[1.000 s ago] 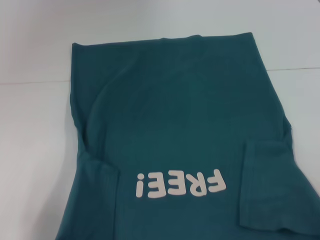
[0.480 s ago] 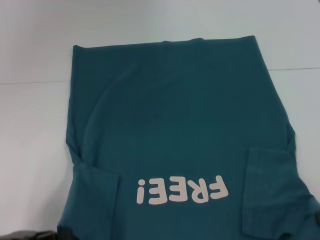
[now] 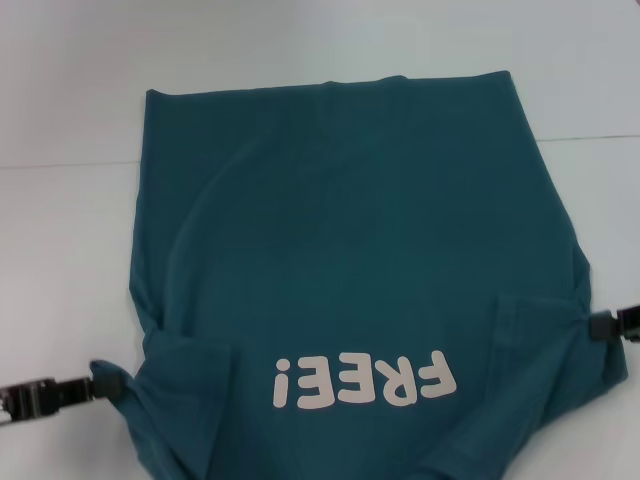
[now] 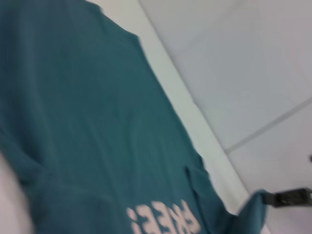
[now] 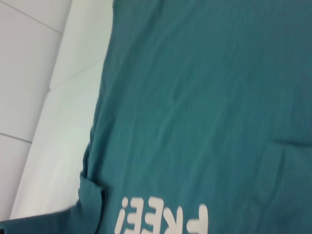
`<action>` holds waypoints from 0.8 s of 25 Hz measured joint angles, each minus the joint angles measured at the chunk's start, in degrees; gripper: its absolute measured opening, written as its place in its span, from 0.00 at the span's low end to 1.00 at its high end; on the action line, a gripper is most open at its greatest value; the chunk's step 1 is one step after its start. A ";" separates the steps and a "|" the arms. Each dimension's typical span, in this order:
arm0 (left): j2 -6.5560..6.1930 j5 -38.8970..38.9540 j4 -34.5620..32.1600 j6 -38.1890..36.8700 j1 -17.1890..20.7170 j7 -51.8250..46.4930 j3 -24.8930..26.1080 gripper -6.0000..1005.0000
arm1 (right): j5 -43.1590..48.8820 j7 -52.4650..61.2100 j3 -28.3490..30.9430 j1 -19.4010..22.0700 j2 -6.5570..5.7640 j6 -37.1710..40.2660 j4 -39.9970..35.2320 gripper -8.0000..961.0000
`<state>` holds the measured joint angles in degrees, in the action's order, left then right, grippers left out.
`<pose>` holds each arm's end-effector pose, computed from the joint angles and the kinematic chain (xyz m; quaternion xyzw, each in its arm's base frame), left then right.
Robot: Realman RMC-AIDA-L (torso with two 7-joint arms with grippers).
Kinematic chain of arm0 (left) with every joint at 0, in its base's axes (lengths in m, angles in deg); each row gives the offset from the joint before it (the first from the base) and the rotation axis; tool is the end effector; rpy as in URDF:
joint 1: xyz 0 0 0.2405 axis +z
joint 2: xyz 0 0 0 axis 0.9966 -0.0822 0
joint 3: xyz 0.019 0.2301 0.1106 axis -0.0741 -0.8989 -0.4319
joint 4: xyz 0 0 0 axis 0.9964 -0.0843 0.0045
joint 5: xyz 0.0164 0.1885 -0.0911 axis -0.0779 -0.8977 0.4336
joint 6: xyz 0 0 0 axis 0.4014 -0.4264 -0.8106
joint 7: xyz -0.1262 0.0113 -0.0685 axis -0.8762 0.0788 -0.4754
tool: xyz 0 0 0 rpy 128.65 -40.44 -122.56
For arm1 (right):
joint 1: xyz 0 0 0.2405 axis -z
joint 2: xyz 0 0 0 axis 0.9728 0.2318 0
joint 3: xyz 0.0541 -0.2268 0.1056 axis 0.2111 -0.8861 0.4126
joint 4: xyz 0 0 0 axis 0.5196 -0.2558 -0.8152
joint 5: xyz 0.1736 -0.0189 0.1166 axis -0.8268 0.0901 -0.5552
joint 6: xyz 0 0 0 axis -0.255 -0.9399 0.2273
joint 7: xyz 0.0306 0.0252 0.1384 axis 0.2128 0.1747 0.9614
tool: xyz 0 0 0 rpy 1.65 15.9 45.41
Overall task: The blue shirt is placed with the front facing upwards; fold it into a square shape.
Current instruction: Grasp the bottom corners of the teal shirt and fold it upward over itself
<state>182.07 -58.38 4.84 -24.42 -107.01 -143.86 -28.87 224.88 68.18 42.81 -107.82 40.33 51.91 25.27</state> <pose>-0.3103 0.2753 0.0488 -0.7941 -0.5478 -0.2573 0.0557 0.3372 0.3158 0.0999 -0.7448 0.6405 0.1625 0.0927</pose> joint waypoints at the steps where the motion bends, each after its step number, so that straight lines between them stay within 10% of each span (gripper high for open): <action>1: -0.56 0.09 0.89 1.01 -0.34 -0.29 0.22 0.01 | -0.30 0.14 0.03 -0.28 0.00 -0.33 0.08 0.04; 20: -3.88 1.70 8.21 11.97 -7.75 -1.52 3.03 0.01 | -8.47 0.83 1.44 0.28 -1.07 -7.26 2.39 0.04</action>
<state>178.19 -56.68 13.05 -12.45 -114.76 -145.38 -25.84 216.42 69.02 44.25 -107.55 39.27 44.65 27.65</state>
